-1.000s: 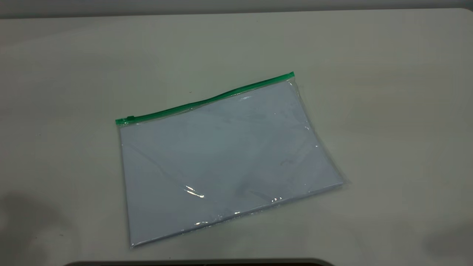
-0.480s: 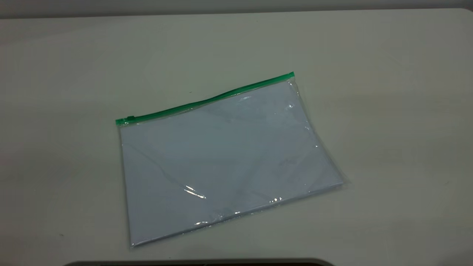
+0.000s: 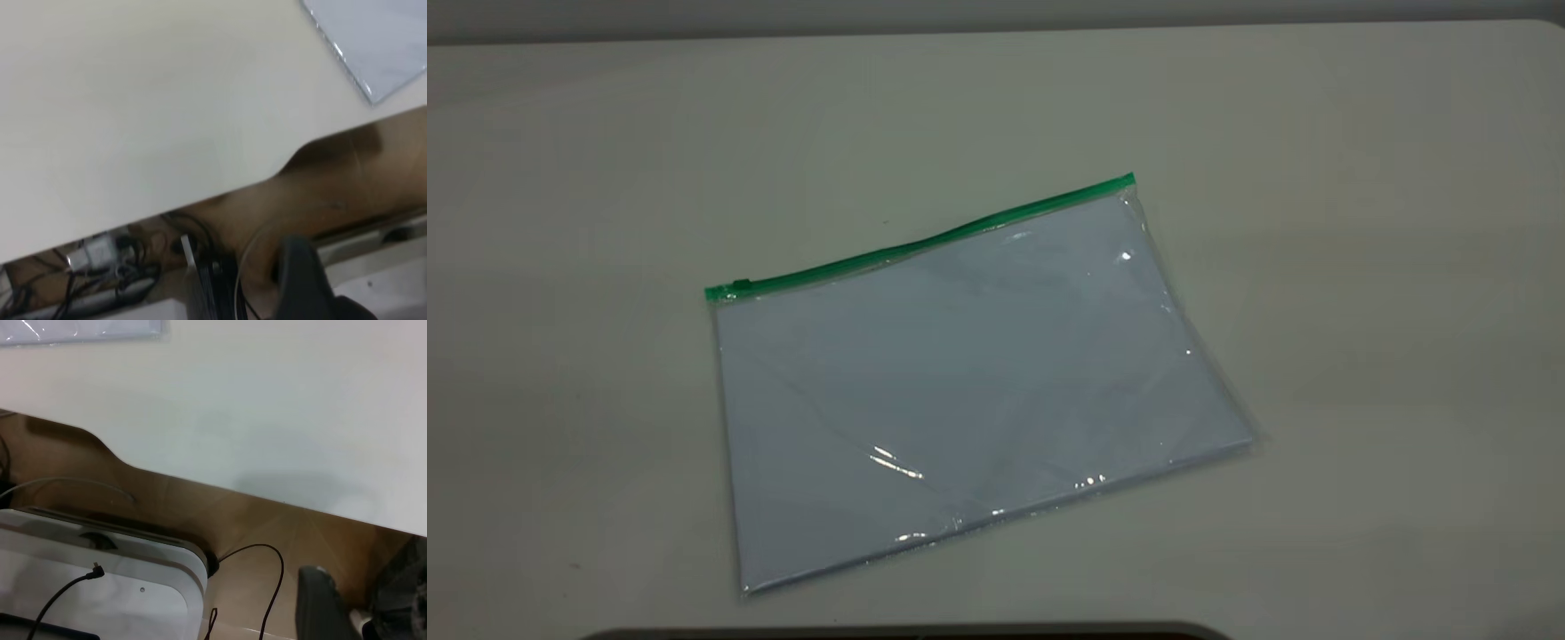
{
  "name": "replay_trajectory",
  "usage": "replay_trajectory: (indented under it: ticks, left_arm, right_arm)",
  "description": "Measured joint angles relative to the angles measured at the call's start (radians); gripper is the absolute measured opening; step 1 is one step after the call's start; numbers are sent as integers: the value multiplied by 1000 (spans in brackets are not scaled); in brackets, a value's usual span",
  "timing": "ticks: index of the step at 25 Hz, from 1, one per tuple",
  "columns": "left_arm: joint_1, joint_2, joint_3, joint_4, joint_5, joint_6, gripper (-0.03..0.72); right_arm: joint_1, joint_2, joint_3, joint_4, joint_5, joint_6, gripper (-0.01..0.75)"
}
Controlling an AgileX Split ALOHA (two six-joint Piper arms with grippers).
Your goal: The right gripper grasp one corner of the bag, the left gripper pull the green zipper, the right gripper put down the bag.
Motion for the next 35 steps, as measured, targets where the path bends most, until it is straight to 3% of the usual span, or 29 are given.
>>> replay_trajectory:
  ticks: [17,22,26,29,35]
  left_arm:
    - [3,-175,0,0,7,2,511]
    - [129,-210,0,-6,7,3,511]
    - [212,-301,0,-6,10,3,511]
    - [235,-370,0,-6,14,3,511]
    - [238,-395,0,-7,19,3,511]
  right_arm:
    - [0,0,1,64,47,9,361]
    - [-11,-11,1,66,47,9,361]
    - [-105,-168,3,76,50,9,361]
    - [-146,-331,4,76,58,9,361]
    - [-148,-598,4,76,78,9,361]
